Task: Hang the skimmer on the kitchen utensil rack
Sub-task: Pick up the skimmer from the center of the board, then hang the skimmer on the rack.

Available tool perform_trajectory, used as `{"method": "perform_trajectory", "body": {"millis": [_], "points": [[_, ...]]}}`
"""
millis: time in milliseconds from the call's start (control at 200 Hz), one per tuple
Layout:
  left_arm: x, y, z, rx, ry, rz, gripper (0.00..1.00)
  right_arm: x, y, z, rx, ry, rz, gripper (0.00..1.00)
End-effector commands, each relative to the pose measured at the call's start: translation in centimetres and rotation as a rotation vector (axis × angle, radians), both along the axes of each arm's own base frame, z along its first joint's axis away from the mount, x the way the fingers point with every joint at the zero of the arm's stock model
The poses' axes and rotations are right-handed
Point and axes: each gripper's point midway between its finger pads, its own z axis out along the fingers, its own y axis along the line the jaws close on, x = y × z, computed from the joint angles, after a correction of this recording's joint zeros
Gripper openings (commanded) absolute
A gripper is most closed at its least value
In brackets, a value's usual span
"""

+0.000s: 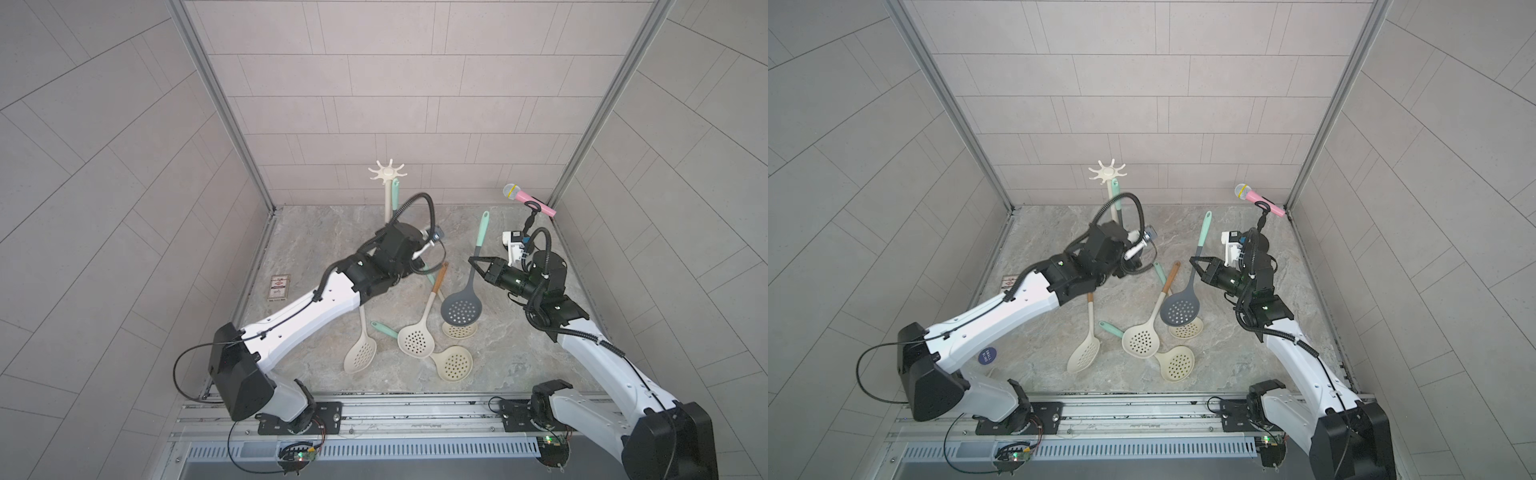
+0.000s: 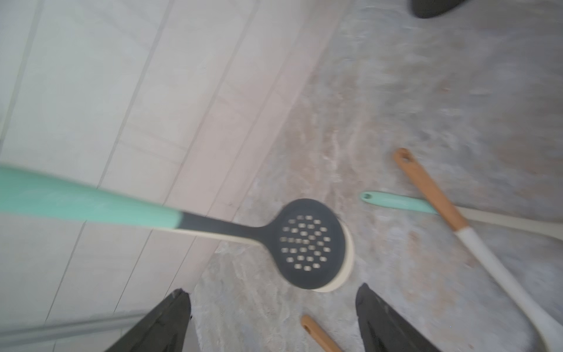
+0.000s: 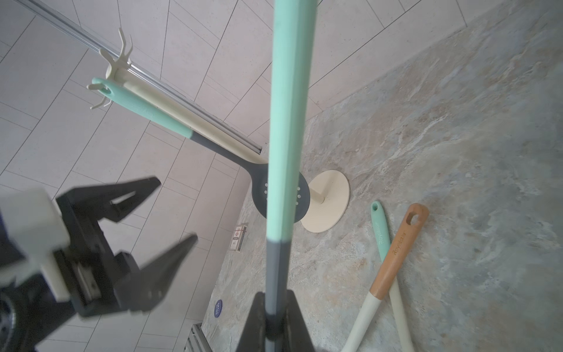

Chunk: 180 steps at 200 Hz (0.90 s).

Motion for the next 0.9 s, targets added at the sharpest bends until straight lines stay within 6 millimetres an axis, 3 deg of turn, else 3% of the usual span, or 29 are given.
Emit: {"method": "perform_trajectory", "body": {"millis": [0, 150, 315, 380, 465, 605, 771, 896], "points": [[1.6, 6.0, 4.8, -0.211, -0.051, 0.174, 0.92, -1.1, -0.3, 0.7, -0.042, -0.014, 0.002, 0.00], [1.8, 13.6, 6.2, -0.408, -0.079, 0.289, 0.97, -1.9, -0.1, 1.7, -0.048, -0.039, 0.024, 0.00], [0.1, 21.8, 4.1, -0.567, -0.067, 0.435, 1.00, -2.8, 1.4, 3.2, -0.040, -0.067, 0.114, 0.00], [-0.8, 23.7, 2.7, -0.635, -0.028, 0.446, 1.00, -3.2, 2.6, 4.1, -0.034, -0.091, 0.161, 0.00], [-1.7, 24.9, 0.1, -0.690, 0.035, 0.446, 1.00, -3.7, 4.6, 5.3, -0.040, -0.127, 0.232, 0.00], [-2.9, 24.3, -3.8, -0.794, 0.155, 0.360, 1.00, -4.9, 8.9, 7.3, -0.067, -0.192, 0.369, 0.00], [-4.0, 24.1, -2.3, -0.973, 0.134, 0.199, 1.00, -5.2, 12.5, 9.9, -0.064, -0.275, 0.465, 0.00], [-3.7, 23.8, -4.4, -1.018, 0.238, 0.202, 1.00, -5.2, 14.8, 11.3, -0.047, -0.332, 0.525, 0.00]]}}
